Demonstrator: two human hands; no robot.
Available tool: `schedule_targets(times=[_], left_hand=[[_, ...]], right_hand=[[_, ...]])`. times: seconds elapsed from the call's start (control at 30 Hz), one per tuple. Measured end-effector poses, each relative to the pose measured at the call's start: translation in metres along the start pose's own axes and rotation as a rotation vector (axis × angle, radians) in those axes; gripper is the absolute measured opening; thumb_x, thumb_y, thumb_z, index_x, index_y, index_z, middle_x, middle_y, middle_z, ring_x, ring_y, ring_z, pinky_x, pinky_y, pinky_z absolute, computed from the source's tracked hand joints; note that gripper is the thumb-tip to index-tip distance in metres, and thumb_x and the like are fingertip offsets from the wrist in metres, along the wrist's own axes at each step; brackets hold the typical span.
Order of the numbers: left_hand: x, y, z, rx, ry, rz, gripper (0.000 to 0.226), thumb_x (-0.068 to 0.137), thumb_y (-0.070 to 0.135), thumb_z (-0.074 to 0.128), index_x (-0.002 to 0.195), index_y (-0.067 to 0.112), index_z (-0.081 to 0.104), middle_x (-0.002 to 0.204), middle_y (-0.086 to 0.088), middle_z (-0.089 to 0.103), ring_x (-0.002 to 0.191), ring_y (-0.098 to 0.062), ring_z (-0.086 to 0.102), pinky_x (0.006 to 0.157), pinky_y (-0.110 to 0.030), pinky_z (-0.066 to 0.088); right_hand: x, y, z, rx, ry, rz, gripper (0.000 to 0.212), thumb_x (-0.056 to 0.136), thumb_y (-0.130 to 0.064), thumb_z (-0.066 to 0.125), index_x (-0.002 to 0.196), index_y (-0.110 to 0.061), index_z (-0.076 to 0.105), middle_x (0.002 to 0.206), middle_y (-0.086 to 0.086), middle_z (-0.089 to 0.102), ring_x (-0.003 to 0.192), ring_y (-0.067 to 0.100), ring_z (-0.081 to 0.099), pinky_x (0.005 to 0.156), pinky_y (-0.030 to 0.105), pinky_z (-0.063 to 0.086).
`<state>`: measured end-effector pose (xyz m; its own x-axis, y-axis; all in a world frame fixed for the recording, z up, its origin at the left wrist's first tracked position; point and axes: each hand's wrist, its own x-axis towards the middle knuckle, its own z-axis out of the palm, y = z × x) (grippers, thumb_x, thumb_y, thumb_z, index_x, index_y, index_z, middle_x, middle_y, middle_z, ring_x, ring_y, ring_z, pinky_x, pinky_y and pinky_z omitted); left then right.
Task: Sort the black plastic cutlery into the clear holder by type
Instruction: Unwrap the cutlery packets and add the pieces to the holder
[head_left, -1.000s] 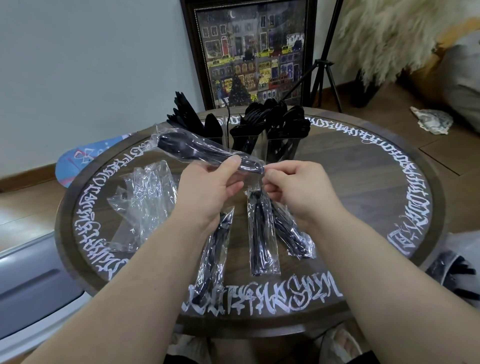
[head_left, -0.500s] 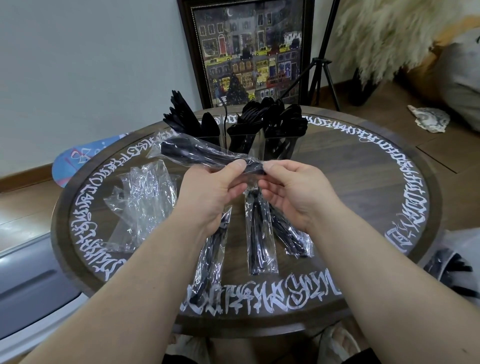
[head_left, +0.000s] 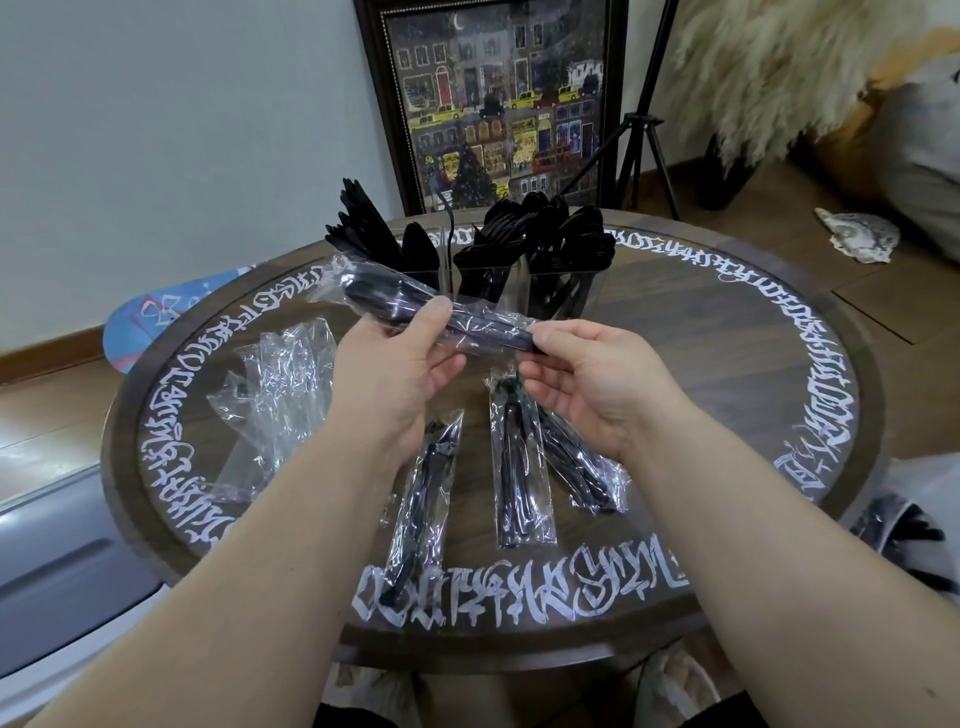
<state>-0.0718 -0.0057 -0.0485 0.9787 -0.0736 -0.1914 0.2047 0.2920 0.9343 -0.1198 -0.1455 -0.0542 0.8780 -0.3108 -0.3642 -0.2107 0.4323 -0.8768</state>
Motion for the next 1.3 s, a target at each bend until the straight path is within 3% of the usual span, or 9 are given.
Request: schedule_targets(times=[0.17, 0.3, 0.4, 0.67, 0.83, 1.0, 1.13, 1.2, 1.3], left_hand=[[0.0, -0.002, 0.002, 0.019, -0.02, -0.027, 0.012, 0.085, 0.013, 0.068, 0.092, 0.013, 0.058, 0.094, -0.004, 0.071, 0.082, -0.017, 0.069, 0.071, -0.03, 0.058], [0.007, 0.006, -0.01, 0.039, 0.1, 0.023, 0.019, 0.086, 0.023, 0.067, 0.102, 0.017, 0.059, 0.108, -0.006, 0.069, 0.098, -0.021, 0.066, 0.078, -0.034, 0.056], [0.01, 0.01, -0.018, 0.059, 0.183, 0.079, 0.009, 0.09, 0.02, 0.063, 0.098, 0.018, 0.059, 0.109, -0.008, 0.067, 0.089, -0.017, 0.063, 0.072, -0.027, 0.055], [0.021, 0.008, -0.033, 0.237, 0.184, 0.168, 0.015, 0.085, 0.017, 0.07, 0.073, 0.023, 0.065, 0.069, 0.008, 0.062, 0.062, -0.009, 0.057, 0.06, -0.029, 0.049], [0.022, 0.006, -0.036, 0.193, 0.152, 0.162, 0.01, 0.087, 0.011, 0.068, 0.08, 0.013, 0.062, 0.075, -0.001, 0.061, 0.054, -0.004, 0.057, 0.053, -0.021, 0.047], [0.025, 0.009, -0.043, 0.236, 0.182, 0.152, 0.012, 0.085, 0.018, 0.069, 0.078, 0.022, 0.061, 0.08, 0.0, 0.067, 0.068, -0.008, 0.064, 0.06, -0.022, 0.05], [0.039, 0.021, -0.07, 0.322, 0.45, 0.335, 0.012, 0.073, 0.023, 0.07, 0.066, 0.025, 0.061, 0.068, 0.006, 0.061, 0.065, -0.017, 0.059, 0.065, -0.034, 0.047], [0.045, 0.032, -0.089, 0.392, 0.584, 0.461, 0.005, 0.069, 0.035, 0.064, 0.065, 0.032, 0.065, 0.066, 0.012, 0.061, 0.07, -0.023, 0.064, 0.072, -0.044, 0.055], [0.049, 0.044, -0.11, 0.517, 0.671, 0.541, 0.011, 0.071, 0.037, 0.055, 0.075, 0.042, 0.065, 0.066, 0.02, 0.061, 0.07, -0.012, 0.066, 0.075, -0.049, 0.055]], right_hand=[[0.001, -0.001, -0.002, 0.017, 0.012, -0.007, 0.011, 0.091, -0.004, 0.059, 0.082, -0.008, 0.064, 0.064, 0.004, 0.064, 0.056, 0.011, 0.061, 0.053, 0.021, 0.052], [0.004, -0.005, -0.01, -0.049, 0.085, -0.066, 0.009, 0.091, -0.002, 0.058, 0.085, -0.006, 0.064, 0.07, 0.007, 0.063, 0.054, 0.009, 0.059, 0.051, 0.02, 0.052], [0.005, -0.006, -0.014, -0.071, 0.109, -0.06, 0.008, 0.091, -0.002, 0.057, 0.086, -0.005, 0.063, 0.072, 0.009, 0.062, 0.053, 0.01, 0.059, 0.05, 0.019, 0.052], [-0.001, -0.012, -0.019, -0.093, 0.018, -0.064, 0.005, 0.087, 0.003, 0.061, 0.088, -0.001, 0.065, 0.074, 0.01, 0.064, 0.064, 0.016, 0.063, 0.059, 0.022, 0.057], [-0.004, -0.011, -0.021, -0.19, -0.065, -0.041, 0.006, 0.084, 0.001, 0.065, 0.088, -0.004, 0.067, 0.075, 0.008, 0.067, 0.068, 0.017, 0.067, 0.064, 0.025, 0.059], [-0.002, -0.012, -0.024, -0.196, 0.004, -0.091, 0.011, 0.083, 0.009, 0.062, 0.077, 0.001, 0.067, 0.062, 0.008, 0.065, 0.057, 0.013, 0.064, 0.058, 0.022, 0.058], [0.002, -0.014, -0.031, -0.195, 0.075, -0.115, 0.013, 0.083, 0.009, 0.062, 0.074, 0.001, 0.066, 0.066, 0.01, 0.062, 0.055, 0.012, 0.063, 0.057, 0.022, 0.057], [0.003, -0.015, -0.034, -0.183, 0.103, -0.12, 0.013, 0.084, 0.009, 0.061, 0.075, 0.001, 0.065, 0.066, 0.011, 0.061, 0.054, 0.012, 0.062, 0.056, 0.021, 0.057], [0.005, -0.017, -0.038, -0.154, 0.148, -0.125, 0.01, 0.084, 0.009, 0.062, 0.077, 0.002, 0.065, 0.069, 0.012, 0.061, 0.054, 0.011, 0.062, 0.056, 0.02, 0.056]])
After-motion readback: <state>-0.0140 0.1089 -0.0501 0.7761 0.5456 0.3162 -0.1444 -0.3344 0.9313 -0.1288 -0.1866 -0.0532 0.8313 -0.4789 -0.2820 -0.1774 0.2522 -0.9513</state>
